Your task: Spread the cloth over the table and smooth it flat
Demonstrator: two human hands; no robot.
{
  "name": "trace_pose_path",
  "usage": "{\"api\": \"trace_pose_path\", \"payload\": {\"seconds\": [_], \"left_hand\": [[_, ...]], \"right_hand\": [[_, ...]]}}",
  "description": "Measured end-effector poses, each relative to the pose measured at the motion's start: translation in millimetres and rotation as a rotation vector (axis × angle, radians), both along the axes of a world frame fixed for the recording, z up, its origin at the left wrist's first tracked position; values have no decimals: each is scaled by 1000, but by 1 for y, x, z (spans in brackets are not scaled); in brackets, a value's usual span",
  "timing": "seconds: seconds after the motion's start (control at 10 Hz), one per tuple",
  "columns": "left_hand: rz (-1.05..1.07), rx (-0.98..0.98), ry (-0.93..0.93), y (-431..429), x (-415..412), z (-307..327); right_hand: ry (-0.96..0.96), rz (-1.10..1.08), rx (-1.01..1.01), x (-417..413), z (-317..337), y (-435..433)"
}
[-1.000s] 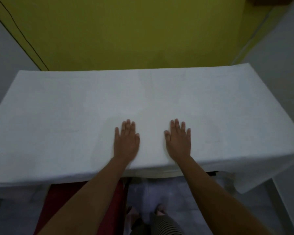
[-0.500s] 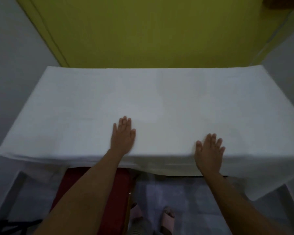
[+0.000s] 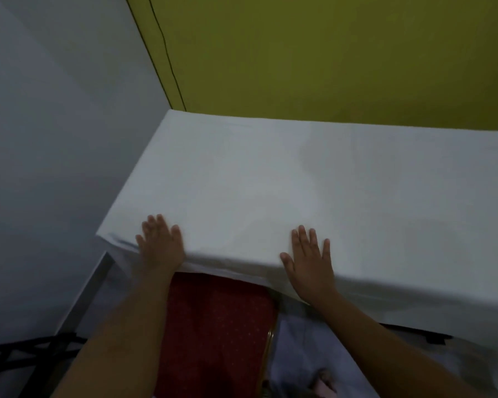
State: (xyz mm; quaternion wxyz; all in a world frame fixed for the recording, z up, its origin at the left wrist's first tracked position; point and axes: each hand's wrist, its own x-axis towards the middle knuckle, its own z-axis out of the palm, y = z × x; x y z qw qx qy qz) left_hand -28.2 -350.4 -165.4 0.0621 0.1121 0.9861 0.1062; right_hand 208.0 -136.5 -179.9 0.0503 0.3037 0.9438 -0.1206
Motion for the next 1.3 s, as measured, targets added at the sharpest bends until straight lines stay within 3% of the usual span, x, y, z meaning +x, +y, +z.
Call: {"api": "trace_pose_path", "payload": {"seconds": [0.3, 0.4, 0.5, 0.6, 0.8, 0.9, 1.1, 1.3], "left_hand": [[242, 62, -51, -54, 0, 10], [55, 0, 35, -22, 18, 15], [-329, 16, 83, 40, 69, 27], [-483, -2, 62, 81, 105, 6], [-287, -94, -79, 53, 105, -16], [-191, -130, -113, 48, 104, 1], [-233, -189, -75, 87, 93, 74], [-247, -151, 118, 122, 78, 171]], "right_hand": [[24, 89, 15, -2, -1, -14], [42, 63, 21, 6, 3, 0], [19, 101, 7, 15, 4, 13], [-5, 118, -1, 29, 0, 17], [59, 244, 63, 66, 8, 14], [52, 283, 43, 71, 21, 31], [0, 308, 21, 23, 73, 82], [38, 311, 85, -30, 162, 133]]}}
